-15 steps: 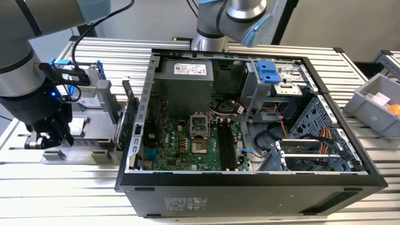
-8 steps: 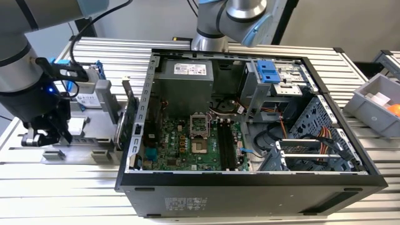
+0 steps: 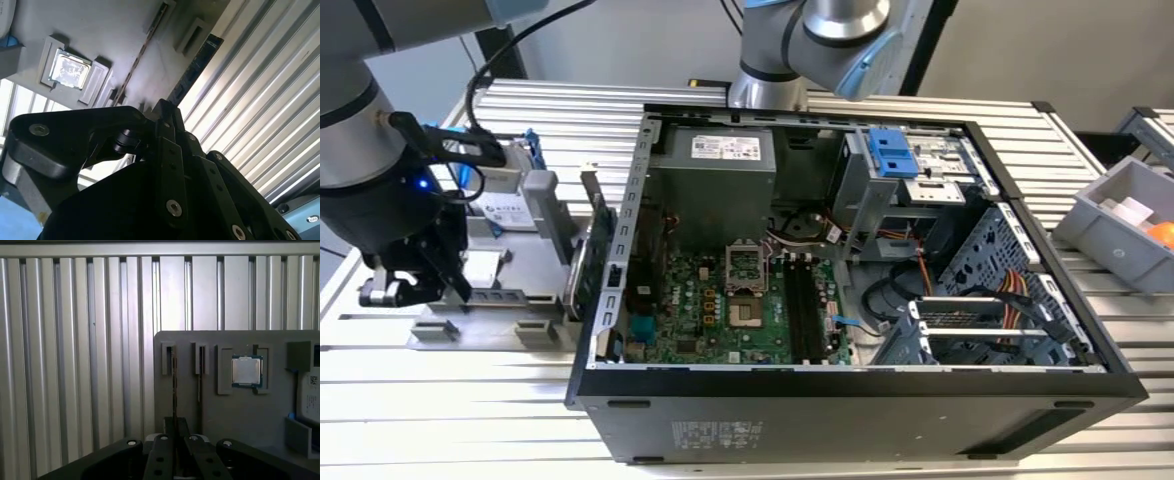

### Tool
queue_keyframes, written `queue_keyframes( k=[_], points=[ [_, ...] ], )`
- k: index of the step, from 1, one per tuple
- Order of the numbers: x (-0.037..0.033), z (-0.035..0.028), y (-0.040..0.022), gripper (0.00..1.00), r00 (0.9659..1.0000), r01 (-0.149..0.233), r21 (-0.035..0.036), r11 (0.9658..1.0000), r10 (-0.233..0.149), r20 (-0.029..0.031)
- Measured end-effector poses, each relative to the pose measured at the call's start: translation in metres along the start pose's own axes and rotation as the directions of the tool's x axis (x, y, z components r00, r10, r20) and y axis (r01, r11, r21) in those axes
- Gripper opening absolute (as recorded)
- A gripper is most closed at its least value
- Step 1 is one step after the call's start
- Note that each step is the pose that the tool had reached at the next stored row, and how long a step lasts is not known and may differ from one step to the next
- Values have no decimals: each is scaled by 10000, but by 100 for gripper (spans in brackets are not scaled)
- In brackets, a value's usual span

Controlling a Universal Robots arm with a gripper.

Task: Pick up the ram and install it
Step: 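Pick up the ram and move it above insertion slot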

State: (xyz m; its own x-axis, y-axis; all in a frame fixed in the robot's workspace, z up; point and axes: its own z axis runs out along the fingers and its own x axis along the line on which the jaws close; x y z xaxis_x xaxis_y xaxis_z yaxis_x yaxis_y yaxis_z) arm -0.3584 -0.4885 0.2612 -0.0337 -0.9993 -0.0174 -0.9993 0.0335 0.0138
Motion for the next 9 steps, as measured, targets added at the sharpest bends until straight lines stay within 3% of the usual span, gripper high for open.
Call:
queue_keyframes(
  k=[9],
  points=[
    [-1,-45,0,0,10000,0,1,10000,0,1]
  ],
)
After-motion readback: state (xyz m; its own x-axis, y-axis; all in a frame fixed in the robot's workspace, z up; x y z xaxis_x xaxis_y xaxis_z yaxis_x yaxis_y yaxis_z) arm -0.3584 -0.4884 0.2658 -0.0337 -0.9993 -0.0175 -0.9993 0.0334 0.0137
